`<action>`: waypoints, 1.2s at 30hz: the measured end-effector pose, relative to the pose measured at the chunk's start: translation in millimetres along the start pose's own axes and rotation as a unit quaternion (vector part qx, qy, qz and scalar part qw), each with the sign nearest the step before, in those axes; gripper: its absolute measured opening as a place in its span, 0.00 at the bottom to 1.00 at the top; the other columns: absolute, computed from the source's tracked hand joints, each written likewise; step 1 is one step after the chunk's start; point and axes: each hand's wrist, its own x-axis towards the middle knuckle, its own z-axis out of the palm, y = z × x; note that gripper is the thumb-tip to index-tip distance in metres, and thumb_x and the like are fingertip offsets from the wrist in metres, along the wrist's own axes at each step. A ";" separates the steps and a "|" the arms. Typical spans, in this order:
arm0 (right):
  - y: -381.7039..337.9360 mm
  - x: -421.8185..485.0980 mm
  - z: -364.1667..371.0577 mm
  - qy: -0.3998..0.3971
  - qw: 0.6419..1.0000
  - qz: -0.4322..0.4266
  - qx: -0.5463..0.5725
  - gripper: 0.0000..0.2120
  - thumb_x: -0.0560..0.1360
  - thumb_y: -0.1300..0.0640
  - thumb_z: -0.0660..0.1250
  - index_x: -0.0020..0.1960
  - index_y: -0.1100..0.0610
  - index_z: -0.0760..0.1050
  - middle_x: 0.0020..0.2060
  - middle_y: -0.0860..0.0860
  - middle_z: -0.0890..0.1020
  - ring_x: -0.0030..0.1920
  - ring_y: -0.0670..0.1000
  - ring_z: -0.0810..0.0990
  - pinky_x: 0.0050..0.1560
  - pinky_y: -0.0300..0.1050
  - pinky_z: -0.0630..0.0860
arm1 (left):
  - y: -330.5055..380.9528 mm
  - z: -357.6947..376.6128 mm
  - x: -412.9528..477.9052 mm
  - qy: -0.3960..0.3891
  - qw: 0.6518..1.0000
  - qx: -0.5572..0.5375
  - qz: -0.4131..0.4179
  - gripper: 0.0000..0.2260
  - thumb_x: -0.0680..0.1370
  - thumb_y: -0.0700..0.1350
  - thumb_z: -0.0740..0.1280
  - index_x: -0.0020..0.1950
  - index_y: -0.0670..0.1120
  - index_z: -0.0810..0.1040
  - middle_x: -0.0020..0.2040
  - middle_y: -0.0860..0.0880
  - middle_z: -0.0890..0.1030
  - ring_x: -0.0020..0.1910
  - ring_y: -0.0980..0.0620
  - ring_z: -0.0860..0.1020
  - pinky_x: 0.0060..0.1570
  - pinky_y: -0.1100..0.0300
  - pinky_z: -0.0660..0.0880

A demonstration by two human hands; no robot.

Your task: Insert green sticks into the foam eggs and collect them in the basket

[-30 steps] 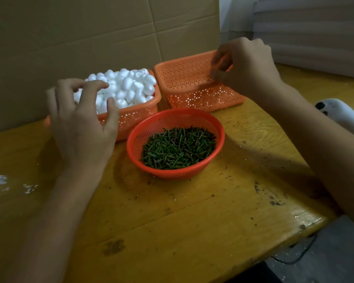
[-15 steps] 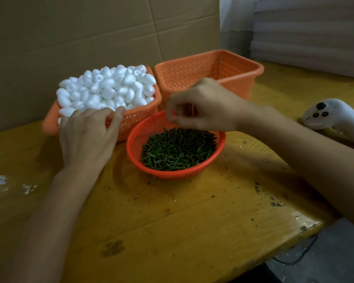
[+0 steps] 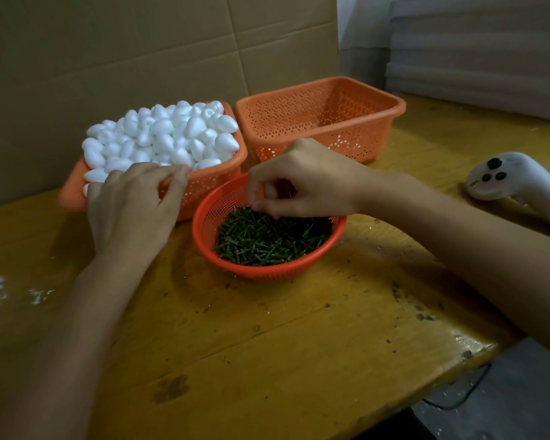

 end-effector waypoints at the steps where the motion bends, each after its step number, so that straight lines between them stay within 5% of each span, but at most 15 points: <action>1: -0.1 0.0 -0.1 0.000 1.000 0.000 0.000 0.05 0.77 0.55 0.73 0.52 0.52 0.84 0.36 0.44 0.81 0.36 0.42 0.77 0.41 0.34 0.69 | 0.5 0.0 -0.1 -0.001 1.000 -0.001 -0.003 0.25 0.87 0.63 0.53 0.58 0.51 0.85 0.58 0.46 0.85 0.57 0.39 0.78 0.60 0.42 0.67; 14: 3.3 1.2 2.5 -0.017 1.000 0.007 0.017 0.05 0.77 0.55 0.73 0.52 0.50 0.83 0.35 0.42 0.84 0.38 0.37 0.80 0.43 0.34 0.71 | 0.6 2.1 -1.8 0.084 0.984 -0.148 -0.045 0.19 0.86 0.55 0.63 0.66 0.44 0.84 0.74 0.47 0.77 0.70 0.46 0.76 0.64 0.52 0.71; 17: 4.3 1.8 3.6 -0.023 0.999 0.007 0.026 0.04 0.78 0.55 0.72 0.52 0.50 0.83 0.34 0.40 0.84 0.37 0.34 0.79 0.44 0.33 0.71 | -0.9 2.7 -1.4 0.113 0.970 -0.213 -0.030 0.18 0.86 0.53 0.63 0.68 0.43 0.83 0.75 0.47 0.76 0.73 0.48 0.74 0.69 0.42 0.74; 19: 4.6 1.9 4.2 -0.024 0.999 0.006 0.028 0.04 0.78 0.55 0.72 0.52 0.49 0.82 0.33 0.40 0.83 0.37 0.33 0.78 0.44 0.34 0.71 | 0.1 2.4 -2.0 0.157 0.962 -0.222 -0.010 0.16 0.85 0.50 0.65 0.67 0.43 0.83 0.73 0.48 0.77 0.71 0.51 0.76 0.66 0.43 0.76; 22: 5.8 1.6 4.4 -0.020 0.999 0.003 0.031 0.04 0.78 0.55 0.72 0.52 0.50 0.83 0.34 0.40 0.83 0.37 0.33 0.78 0.44 0.33 0.71 | 5.0 -0.2 -4.0 0.236 0.938 -0.251 0.024 0.12 0.84 0.47 0.69 0.63 0.44 0.85 0.68 0.50 0.80 0.62 0.66 0.78 0.58 0.58 0.80; 25: 6.0 2.0 5.2 -0.021 0.999 -0.001 0.028 0.04 0.77 0.55 0.73 0.52 0.49 0.83 0.34 0.41 0.84 0.37 0.34 0.79 0.44 0.34 0.73 | 10.8 -1.5 -4.9 0.262 0.913 -0.308 0.052 0.08 0.84 0.45 0.70 0.60 0.44 0.86 0.61 0.48 0.83 0.59 0.56 0.82 0.53 0.57 0.81; 29: 6.7 2.5 6.3 -0.023 0.999 0.000 0.031 0.05 0.77 0.56 0.73 0.52 0.49 0.83 0.34 0.40 0.84 0.37 0.34 0.79 0.44 0.34 0.73 | 27.2 -6.0 -7.7 0.188 0.904 -0.372 0.092 0.09 0.84 0.45 0.71 0.64 0.47 0.83 0.56 0.53 0.82 0.55 0.52 0.84 0.54 0.58 0.81; 32: 6.9 2.8 6.8 -0.022 0.999 0.001 0.030 0.05 0.76 0.56 0.73 0.52 0.49 0.83 0.34 0.41 0.84 0.38 0.36 0.80 0.44 0.36 0.74 | 44.0 -4.0 -14.4 0.082 0.879 -0.463 0.078 0.22 0.78 0.40 0.77 0.69 0.51 0.75 0.55 0.53 0.84 0.55 0.52 0.86 0.55 0.60 0.81; 36: 6.7 3.3 8.9 -0.015 0.999 0.000 0.030 0.06 0.76 0.55 0.74 0.52 0.49 0.83 0.35 0.41 0.84 0.37 0.38 0.80 0.43 0.40 0.75 | 48.3 0.1 -18.0 -0.015 0.834 -0.548 0.062 0.17 0.73 0.35 0.80 0.57 0.47 0.79 0.52 0.49 0.87 0.53 0.48 0.87 0.56 0.55 0.83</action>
